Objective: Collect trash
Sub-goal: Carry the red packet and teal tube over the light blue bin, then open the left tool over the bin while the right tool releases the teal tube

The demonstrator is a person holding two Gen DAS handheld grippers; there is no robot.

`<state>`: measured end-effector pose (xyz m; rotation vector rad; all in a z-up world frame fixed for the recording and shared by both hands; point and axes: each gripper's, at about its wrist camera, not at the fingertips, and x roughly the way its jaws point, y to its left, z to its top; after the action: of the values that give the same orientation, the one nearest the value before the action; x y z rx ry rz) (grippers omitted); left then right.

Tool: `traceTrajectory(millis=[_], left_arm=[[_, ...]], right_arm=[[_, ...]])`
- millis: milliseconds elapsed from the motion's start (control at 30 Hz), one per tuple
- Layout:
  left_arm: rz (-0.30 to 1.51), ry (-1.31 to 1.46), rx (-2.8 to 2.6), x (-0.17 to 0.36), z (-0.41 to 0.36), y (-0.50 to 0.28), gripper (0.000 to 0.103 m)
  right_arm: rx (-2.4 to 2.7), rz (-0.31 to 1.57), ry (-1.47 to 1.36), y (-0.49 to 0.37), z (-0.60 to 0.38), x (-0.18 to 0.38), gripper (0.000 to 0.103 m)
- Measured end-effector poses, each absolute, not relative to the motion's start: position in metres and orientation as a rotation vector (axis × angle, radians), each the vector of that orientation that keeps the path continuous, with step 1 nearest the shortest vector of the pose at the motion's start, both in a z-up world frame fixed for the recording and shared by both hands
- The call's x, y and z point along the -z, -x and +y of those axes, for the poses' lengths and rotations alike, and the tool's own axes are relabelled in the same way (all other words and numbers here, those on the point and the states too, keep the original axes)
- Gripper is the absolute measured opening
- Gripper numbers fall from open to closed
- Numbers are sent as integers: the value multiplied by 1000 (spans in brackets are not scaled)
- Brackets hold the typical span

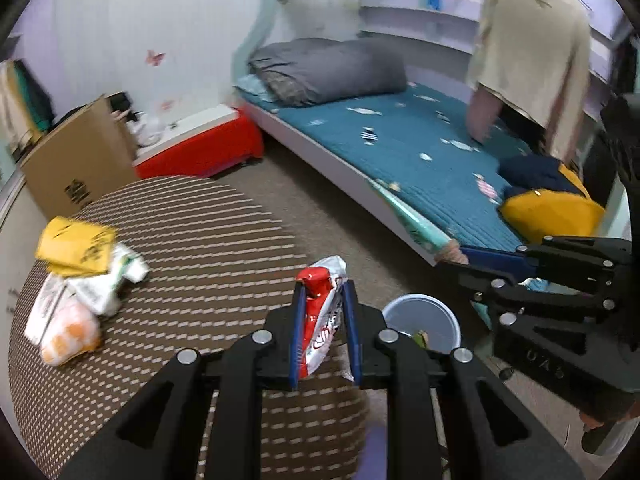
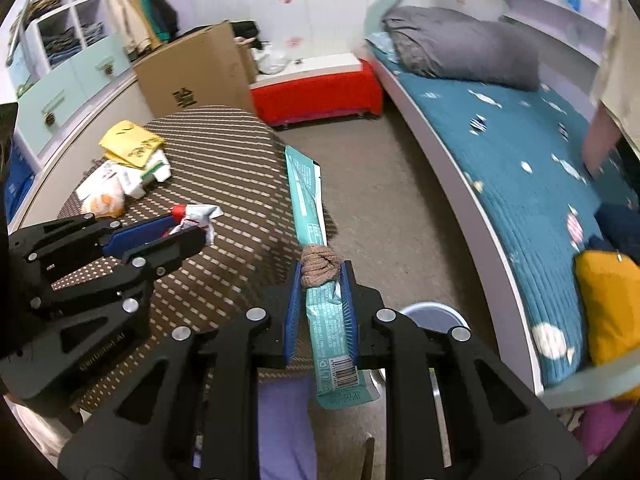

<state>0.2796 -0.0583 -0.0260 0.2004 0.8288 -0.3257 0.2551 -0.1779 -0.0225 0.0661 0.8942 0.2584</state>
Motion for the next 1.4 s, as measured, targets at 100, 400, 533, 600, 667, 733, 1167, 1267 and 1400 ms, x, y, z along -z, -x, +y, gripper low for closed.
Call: traceTrajectory(millis=[100,400,533,600,667,733,1167,1267,1400], left_arm=[[836,-226,377,31,-86,-278,18],[871,-295,517,52,-166,-273,18],[891,-320,562,61,-195,-272,18],[897,-330,582,65,-207,-271,18],[909,-335,597,71,-219,-272,18],[925,-348,611,80,-233,-275,18],[976,-417,602,125,-276,-297,63],[1010,-403,583,132,-265,-306,63],[1035,-384,544,136,-243,-315,63]], right_arm=[[-215,907,-91,-248,-200,29,19],[-96,927,-169,-226,-263,41,20],[-49,937,-201,-219,-287,47,20],[-21,945,-217,-216,-300,51,20],[0,953,-233,-213,-313,56,20],[25,963,-249,-212,-325,61,20],[147,1037,-336,-211,-375,101,19],[143,1045,-344,-213,-376,106,19],[121,1063,-339,-222,-368,112,19]])
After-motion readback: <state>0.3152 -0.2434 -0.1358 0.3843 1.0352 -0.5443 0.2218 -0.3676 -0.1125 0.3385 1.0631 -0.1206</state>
